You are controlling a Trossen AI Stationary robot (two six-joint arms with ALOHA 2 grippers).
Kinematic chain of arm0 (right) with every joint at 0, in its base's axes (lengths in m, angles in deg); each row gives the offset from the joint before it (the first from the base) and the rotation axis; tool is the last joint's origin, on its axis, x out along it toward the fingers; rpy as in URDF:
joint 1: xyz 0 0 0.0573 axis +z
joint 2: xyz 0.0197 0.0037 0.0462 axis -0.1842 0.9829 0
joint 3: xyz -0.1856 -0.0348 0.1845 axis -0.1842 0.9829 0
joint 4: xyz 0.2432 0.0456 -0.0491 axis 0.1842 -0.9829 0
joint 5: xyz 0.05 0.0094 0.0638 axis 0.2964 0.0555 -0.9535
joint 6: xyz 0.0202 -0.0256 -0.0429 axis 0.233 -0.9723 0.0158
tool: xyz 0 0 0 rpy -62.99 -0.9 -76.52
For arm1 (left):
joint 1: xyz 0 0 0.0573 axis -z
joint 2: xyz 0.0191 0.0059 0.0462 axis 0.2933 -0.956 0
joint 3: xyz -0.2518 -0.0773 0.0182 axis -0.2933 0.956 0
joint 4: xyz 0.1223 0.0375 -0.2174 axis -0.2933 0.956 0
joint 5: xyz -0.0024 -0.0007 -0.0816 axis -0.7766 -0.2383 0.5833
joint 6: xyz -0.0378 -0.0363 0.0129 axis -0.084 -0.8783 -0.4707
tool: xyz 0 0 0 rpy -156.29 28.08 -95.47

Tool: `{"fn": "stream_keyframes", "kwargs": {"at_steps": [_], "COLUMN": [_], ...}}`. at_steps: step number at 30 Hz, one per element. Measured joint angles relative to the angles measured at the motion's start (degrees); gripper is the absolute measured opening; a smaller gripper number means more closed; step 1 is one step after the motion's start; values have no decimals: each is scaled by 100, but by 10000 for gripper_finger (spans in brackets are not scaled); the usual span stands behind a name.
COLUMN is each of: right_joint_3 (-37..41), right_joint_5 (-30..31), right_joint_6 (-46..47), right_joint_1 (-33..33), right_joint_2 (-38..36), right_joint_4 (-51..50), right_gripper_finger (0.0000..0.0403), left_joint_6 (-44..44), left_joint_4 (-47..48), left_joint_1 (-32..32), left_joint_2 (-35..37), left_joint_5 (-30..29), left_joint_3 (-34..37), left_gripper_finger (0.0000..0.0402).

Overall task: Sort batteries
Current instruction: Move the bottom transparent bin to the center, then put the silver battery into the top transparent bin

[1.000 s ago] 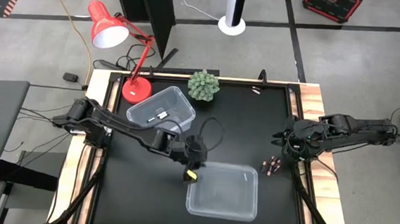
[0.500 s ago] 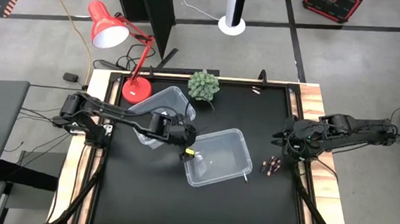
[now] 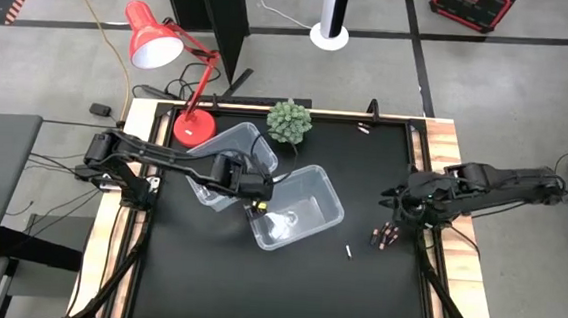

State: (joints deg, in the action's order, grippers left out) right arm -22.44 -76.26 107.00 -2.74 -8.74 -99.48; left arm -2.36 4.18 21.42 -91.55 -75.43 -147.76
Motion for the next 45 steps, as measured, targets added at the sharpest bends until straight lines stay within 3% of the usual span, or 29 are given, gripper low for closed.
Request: {"fn": "stream_keyframes", "kwargs": {"at_steps": [4, 9, 14, 18, 24, 31, 35, 45], "right_joint_3": [1, 2, 4, 4, 2, 2, 2, -24], "right_joint_5": [11, 11, 13, 145, 473, 613, 612, 659], "right_joint_6": [-87, 88, 420, 794, 1856, 3329, 4033, 5011], "right_joint_1": [0, 53, 348, 607, 1158, 1904, 2303, 2740], "right_joint_2": [428, 991, 1669, 2071, 2721, 3760, 4319, 5357], "right_joint_4": [189, 566, 823, 1280, 1518, 1683, 2070, 2513], "right_gripper_finger": [158, 164, 205, 238, 241, 229, 227, 227], "left_joint_6": [-10, 204, 383, 575, 810, 1072, 1194, 1257], "left_joint_4": [107, -8, -320, -745, -1126, -1517, -1627, -1668], "left_joint_1": [7, 65, 191, 280, 554, 1059, 1243, 1303], "left_joint_2": [-1, -10, 223, 478, 950, 1308, 1308, 1296], "left_joint_5": [-88, -361, -498, -581, -649, -1761, -2092, -2226], "left_joint_3": [6, 35, 50, 43, 37, 28, 26, 26], "left_gripper_finger": [57, 116, 187, 221, 227, 220, 220, 219]}}
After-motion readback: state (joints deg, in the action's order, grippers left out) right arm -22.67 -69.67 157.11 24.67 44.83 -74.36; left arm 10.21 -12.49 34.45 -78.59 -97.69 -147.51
